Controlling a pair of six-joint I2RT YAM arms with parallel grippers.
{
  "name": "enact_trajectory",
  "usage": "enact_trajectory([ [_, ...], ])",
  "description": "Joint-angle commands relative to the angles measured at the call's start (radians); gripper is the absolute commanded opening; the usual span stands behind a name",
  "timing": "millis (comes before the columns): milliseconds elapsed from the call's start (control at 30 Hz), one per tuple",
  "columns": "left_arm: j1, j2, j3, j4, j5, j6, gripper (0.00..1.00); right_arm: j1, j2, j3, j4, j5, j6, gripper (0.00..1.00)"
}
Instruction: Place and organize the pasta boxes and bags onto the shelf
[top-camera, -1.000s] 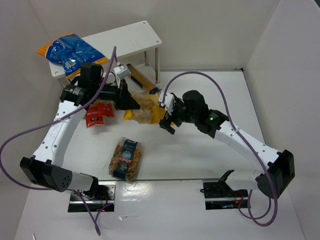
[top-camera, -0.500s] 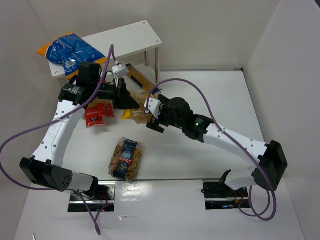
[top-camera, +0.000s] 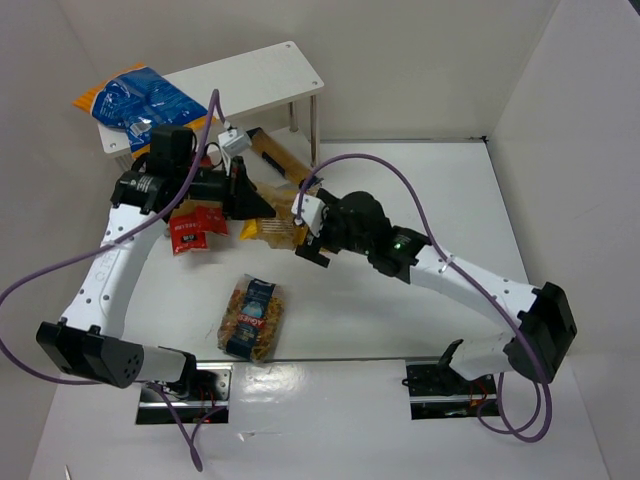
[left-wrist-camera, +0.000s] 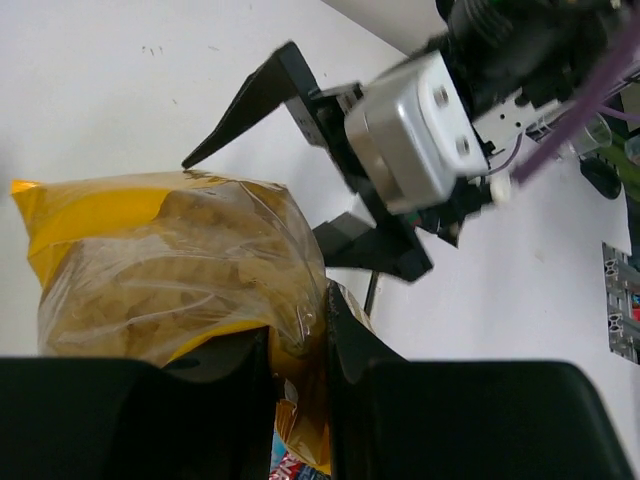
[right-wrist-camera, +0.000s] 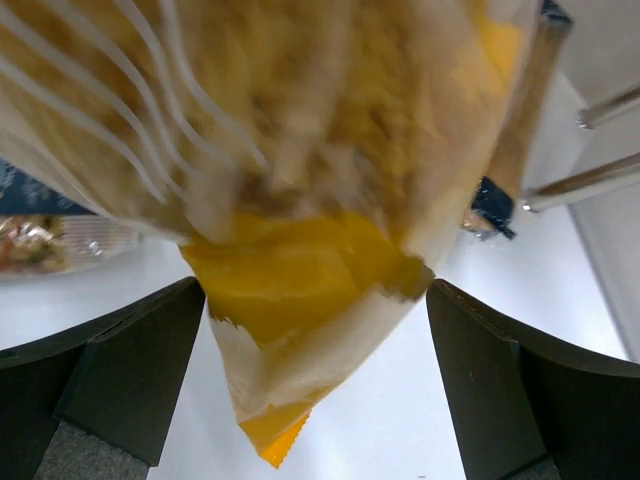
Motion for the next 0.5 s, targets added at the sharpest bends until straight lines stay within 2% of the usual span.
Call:
enact_trajectory([
  [0, 0.015, -0.103, 0.015, 0.087, 0.125, 0.018, 0.0, -0.091, -0.082, 0.08, -0.104, -0.243, 0.055, 1.0],
  [33, 0.015, -0.113, 0.015, 0.087, 0.116, 0.018, 0.0, -0.182, -0.1, 0.097, -0.122, -0.376, 0.072, 1.0],
  [100, 0.015, -0.126, 0.015, 0.087, 0.104, 0.018, 0.0, -0.298, -0.142, 0.132, -0.148, -0.521, 0.137, 1.0],
  [133, 0.029, -0.137, 0.015, 0.087, 0.104, 0.018, 0.0, -0.424, -0.142, 0.132, -0.138, -0.672, 0.173, 1.0],
  [167, 0.029, -0.137, 0.015, 0.087, 0.104, 0.018, 0.0, -0.491, -0.142, 0.133, -0.124, -0.756, 0.213, 1.0],
  [200, 0.038, -0.146, 0.015, 0.087, 0.114, 0.018, 0.0, -0.555, -0.131, 0.142, -0.091, -0.843, 0.307, 1.0],
  [233, 0.05, -0.146, 0.026, 0.087, 0.114, 0.018, 0.0, -0.661, -0.11, 0.151, -0.08, -1.011, 0.354, 1.0],
  [300, 0.063, -0.157, 0.035, 0.078, 0.137, 0.018, 0.0, -0.72, -0.007, 0.204, -0.113, -1.144, 0.447, 1.0],
  [333, 0.063, -0.166, 0.05, 0.078, 0.151, 0.018, 0.0, -0.735, 0.034, 0.23, -0.15, -1.26, 0.448, 1.0],
  [367, 0.073, -0.166, 0.062, 0.078, 0.169, 0.018, 0.0, -0.735, 0.118, 0.285, -0.246, -1.305, 0.425, 1.0],
  [467, 0.092, -0.186, 0.072, 0.078, 0.194, 0.018, 0.0, -0.735, 0.233, 0.314, -0.294, -1.492, 0.434, 1.0],
])
